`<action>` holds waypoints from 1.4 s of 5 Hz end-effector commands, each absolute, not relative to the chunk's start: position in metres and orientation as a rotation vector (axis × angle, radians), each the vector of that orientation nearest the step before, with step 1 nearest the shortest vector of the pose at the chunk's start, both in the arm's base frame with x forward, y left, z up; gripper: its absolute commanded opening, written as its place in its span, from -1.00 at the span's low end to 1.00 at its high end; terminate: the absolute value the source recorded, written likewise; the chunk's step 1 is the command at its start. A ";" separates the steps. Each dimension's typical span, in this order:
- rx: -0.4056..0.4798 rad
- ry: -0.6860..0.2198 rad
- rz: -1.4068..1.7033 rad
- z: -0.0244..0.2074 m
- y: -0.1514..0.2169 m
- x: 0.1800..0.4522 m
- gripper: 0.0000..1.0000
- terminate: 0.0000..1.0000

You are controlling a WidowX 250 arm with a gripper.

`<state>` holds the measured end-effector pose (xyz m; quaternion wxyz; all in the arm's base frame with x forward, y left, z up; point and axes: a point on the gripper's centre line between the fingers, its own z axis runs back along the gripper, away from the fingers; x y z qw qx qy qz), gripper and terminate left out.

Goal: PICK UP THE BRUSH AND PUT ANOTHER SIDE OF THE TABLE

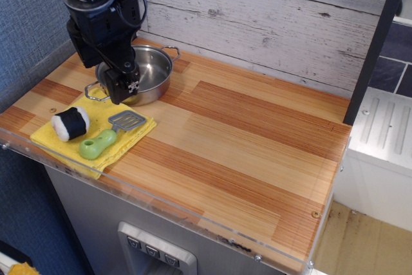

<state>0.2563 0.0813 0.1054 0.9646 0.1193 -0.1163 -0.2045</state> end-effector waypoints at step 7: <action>0.279 -0.108 -0.186 0.066 0.137 0.246 1.00 -1.00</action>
